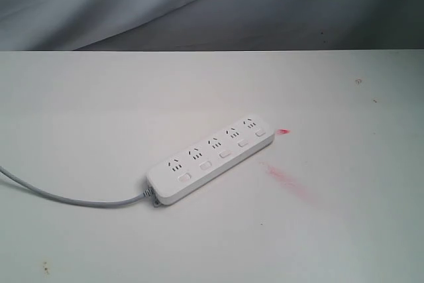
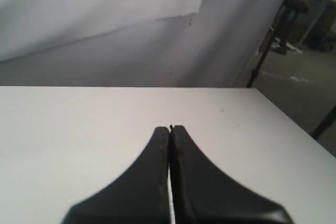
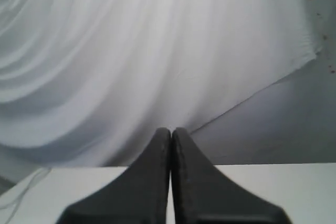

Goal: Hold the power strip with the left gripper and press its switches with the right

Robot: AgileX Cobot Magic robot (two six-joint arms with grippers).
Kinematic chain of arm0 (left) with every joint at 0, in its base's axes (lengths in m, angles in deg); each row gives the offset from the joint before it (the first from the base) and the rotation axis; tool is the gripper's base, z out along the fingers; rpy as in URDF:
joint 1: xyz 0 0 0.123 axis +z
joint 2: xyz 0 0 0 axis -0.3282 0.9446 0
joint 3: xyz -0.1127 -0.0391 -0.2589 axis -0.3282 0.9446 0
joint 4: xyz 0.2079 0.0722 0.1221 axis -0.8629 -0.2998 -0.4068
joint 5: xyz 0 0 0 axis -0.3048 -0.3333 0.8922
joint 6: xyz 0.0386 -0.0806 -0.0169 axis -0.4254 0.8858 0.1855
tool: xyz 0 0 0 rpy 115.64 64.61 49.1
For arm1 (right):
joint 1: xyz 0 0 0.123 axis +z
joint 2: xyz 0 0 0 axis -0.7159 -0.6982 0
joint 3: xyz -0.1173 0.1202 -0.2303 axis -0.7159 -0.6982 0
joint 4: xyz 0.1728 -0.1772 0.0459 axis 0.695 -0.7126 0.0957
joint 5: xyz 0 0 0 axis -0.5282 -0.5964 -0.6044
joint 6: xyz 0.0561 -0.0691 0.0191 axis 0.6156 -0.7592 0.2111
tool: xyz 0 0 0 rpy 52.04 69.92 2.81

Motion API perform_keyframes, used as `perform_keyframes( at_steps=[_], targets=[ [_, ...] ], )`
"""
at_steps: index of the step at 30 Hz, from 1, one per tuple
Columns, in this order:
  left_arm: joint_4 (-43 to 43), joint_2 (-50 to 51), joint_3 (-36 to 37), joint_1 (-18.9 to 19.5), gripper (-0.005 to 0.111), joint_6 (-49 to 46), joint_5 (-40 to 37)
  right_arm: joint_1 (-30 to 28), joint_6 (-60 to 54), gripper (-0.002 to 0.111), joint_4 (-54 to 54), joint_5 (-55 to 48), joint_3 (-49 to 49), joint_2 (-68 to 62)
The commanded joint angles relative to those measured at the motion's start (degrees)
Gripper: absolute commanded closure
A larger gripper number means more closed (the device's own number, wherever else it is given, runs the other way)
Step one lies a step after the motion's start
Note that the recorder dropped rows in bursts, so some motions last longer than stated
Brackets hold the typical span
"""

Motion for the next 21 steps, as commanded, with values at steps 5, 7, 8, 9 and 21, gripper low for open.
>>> perform_keyframes(
  at_steps=[5,7,8,9,21],
  targets=[
    [0.5,19.8,-13.3,-2.0,0.107,-4.2,-13.2,8.7,-11.0,0.108,-0.2,-5.4,3.3,-10.0],
    [1.7,24.5,-15.0,-2.0,0.107,-5.3,-14.0,8.7,-11.0,0.108,-0.6,-5.4,3.3,-13.0],
    [2.7,26.9,-15.7,-2.0,0.107,-6.2,-14.0,8.5,-10.5,0.108,-1.0,-5.3,3.3,-14.9],
    [3.9,28.8,-16.2,-2.0,0.107,-7.4,-14.0,8.5,-10.1,0.108,-1.3,-5.1,3.3,-17.0],
    [14.2,51.8,-18.8,-2.0,0.107,-32.0,-12.1,8.5,-7.4,0.108,-2.3,-22.5,21.8,-52.5]
  ],
)
